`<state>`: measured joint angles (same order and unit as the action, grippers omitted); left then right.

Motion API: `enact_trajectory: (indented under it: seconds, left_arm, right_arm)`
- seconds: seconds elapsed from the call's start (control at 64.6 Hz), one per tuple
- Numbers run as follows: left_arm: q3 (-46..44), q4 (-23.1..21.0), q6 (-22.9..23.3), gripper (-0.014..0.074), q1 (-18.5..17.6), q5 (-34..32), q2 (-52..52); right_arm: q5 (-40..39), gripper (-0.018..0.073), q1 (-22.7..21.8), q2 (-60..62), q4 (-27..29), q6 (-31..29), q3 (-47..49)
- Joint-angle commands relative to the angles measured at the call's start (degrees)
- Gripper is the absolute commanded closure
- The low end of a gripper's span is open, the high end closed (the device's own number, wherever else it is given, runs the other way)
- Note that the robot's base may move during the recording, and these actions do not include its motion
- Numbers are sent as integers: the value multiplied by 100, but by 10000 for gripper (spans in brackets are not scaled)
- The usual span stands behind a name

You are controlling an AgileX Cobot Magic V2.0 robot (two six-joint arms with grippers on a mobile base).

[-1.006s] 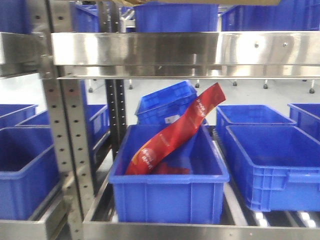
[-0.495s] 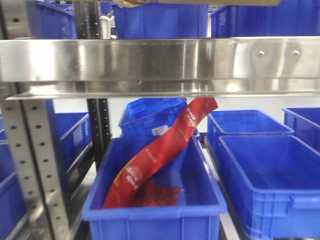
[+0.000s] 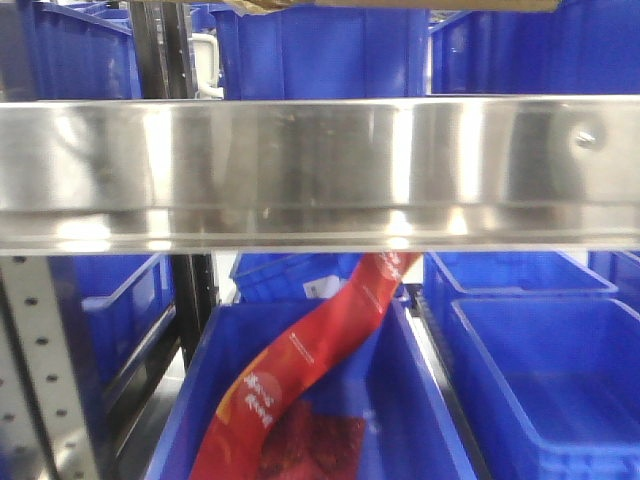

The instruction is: Stack two boxes on right shelf middle

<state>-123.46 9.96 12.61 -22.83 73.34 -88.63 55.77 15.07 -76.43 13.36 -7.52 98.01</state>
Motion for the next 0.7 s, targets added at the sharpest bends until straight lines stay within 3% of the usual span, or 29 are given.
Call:
enact_trajectory:
  seconds: [0.0,0.681]
  left_arm:
    - [-80,-162,-18,708,-40,-338,77]
    - [-80,-169,-18,708,-40,-338,67]
  right_arm:
    - [-273,712,1,59,57,-54,55]
    - [-273,712,1,59,57,-54,55]
